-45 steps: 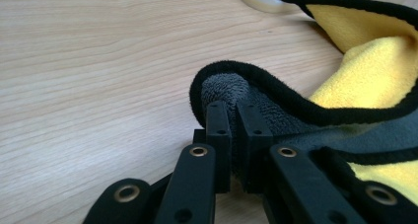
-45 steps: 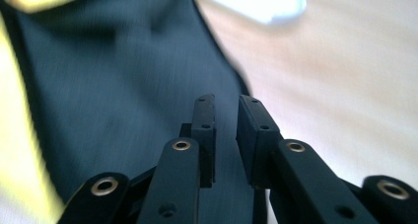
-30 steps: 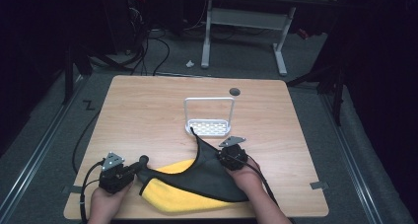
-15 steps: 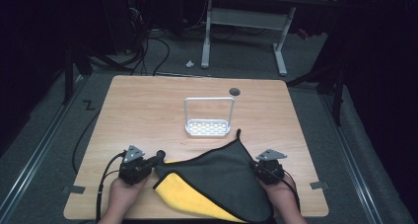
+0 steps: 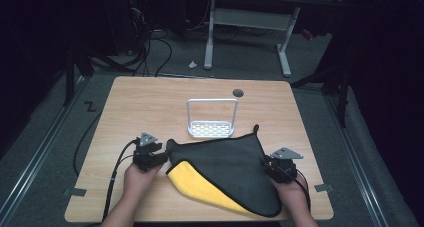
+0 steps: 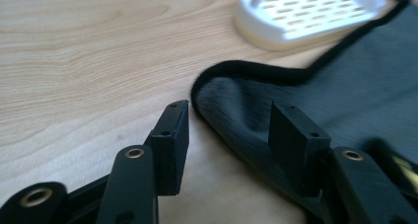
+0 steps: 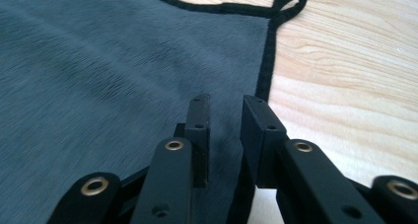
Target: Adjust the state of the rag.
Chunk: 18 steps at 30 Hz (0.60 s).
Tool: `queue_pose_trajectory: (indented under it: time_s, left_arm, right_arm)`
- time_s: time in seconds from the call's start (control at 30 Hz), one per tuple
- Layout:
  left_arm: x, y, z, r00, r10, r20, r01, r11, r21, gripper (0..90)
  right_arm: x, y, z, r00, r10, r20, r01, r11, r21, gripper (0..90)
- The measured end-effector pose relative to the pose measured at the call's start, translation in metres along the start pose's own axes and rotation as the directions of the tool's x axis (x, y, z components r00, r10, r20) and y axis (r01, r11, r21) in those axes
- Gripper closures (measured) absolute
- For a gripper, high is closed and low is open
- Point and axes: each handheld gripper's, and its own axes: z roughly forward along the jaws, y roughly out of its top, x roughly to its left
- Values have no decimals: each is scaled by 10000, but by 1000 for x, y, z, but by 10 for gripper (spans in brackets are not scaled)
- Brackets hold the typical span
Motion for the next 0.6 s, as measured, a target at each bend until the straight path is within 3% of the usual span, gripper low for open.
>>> queue_pose_trajectory:
  time_s: [0.13, 0.23, 0.27, 0.33, 0.4, 0.53, 0.6]
  left_arm:
    - [-18, -8, -21, 9959, -113, 899, 160, 9985, -521, 495]
    - [-30, -16, -18, 9848, -229, 1723, 242, 9997, -51, 477]
    - [-34, -18, -17, 9843, -91, 1764, 86, 10000, 38, 500]
    - [-43, -23, -19, 9863, 472, 1583, -474, 9989, -24, 729]
    - [-48, -27, -29, 9837, 650, 1679, -630, 9979, -173, 836]
    - [-54, -46, -67, 9763, 931, 1955, -861, 9953, -440, 850]
    - [-54, -62, -82, 9773, 923, 1908, -928, 9957, -65, 844]
  right_arm:
    - [3, -9, -12, 9999, -100, -12, 99, 9999, -139, 738]
    - [3, -15, -14, 10000, 47, -56, -48, 9999, -158, 737]
    - [3, -17, -13, 9999, 79, -82, -80, 9999, -125, 738]
    - [4, -19, -10, 9999, 6, -140, -6, 10000, 29, 747]
    - [5, -20, -7, 9999, -80, -128, 82, 9998, 195, 763]
    - [3, -24, -5, 9999, 22, -118, -18, 9994, 334, 781]
    - [3, -24, -5, 10000, -29, 16, 28, 9993, 364, 783]
